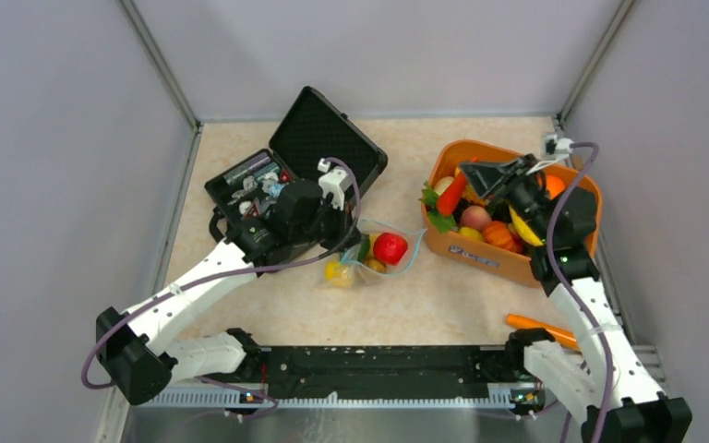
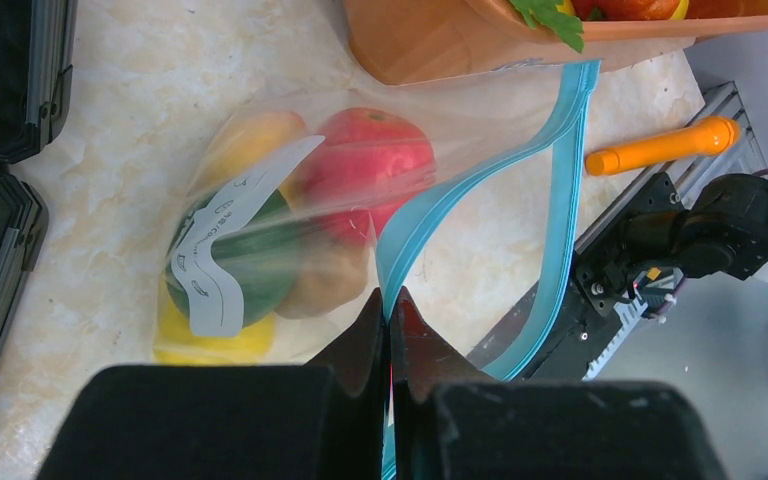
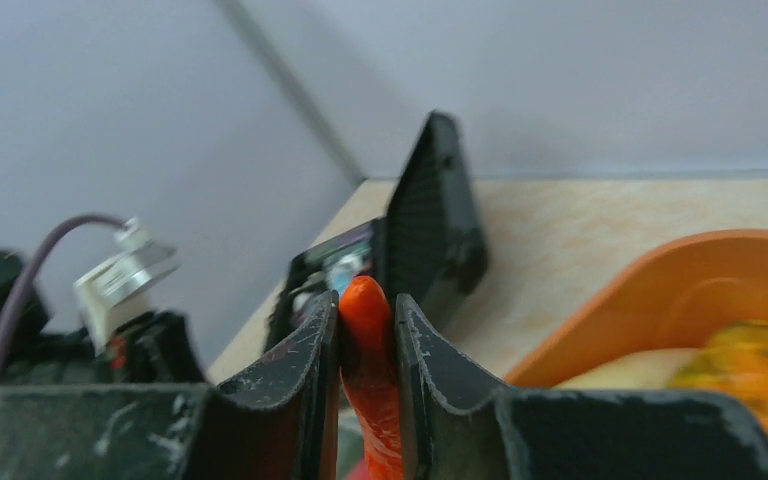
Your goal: Place the food in the zip-top bag and seal the zipper
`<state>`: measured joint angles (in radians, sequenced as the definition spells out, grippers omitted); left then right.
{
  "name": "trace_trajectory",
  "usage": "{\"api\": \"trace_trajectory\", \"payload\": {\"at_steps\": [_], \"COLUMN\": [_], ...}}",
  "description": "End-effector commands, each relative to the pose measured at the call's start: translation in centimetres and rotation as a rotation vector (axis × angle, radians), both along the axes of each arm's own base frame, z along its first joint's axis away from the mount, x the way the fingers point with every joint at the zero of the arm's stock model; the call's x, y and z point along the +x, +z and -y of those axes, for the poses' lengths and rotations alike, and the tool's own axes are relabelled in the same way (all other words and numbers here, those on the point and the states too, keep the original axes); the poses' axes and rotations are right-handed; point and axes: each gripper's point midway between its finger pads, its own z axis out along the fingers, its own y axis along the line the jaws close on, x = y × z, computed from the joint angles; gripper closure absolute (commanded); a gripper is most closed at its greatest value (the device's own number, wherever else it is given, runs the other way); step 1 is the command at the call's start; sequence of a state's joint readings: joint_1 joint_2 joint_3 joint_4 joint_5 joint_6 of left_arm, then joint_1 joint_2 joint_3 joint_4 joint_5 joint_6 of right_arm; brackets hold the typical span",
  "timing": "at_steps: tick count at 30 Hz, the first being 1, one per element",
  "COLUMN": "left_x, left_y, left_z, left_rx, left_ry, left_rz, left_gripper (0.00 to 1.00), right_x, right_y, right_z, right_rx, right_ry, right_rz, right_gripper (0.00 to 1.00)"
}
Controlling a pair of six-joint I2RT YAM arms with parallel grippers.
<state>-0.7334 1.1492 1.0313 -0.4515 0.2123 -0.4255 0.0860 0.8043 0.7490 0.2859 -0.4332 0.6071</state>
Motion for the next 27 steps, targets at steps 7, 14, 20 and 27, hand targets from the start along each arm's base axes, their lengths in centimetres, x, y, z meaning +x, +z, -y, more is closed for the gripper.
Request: {"api": "trace_trajectory", "payload": {"at_steps": [7, 14, 20, 27], "left_x": [1.3, 1.4, 1.3, 1.5], "left_y": [3.2, 4.4, 4.5, 5.2], "left_z": [0.9, 0.8, 1.1, 1.1], "left_rx": [-0.076, -0.091, -0.1, -0.123], "left_ry": [0.046, 0.063, 0.055, 0.067], "left_rz": [0.028, 0.021, 0.016, 0.032], "left_gripper": [1.0, 1.0, 1.0, 1.0], "right_x": [-7.5, -7.7, -7.4, -6.9], "right_y": [1.4, -2.2, -3.7, -4.6], "right_z": [-11.5, -15.6, -16.6, -17.0], "right_rx": [-0.01, -0.123, -0.175, -0.183], "right_ry": [0.402, 0.432, 0.435, 0.432], "right_rz": [0.227, 0.268, 0.279, 0.221], "right_gripper": [1.0, 1.0, 1.0, 1.0]}}
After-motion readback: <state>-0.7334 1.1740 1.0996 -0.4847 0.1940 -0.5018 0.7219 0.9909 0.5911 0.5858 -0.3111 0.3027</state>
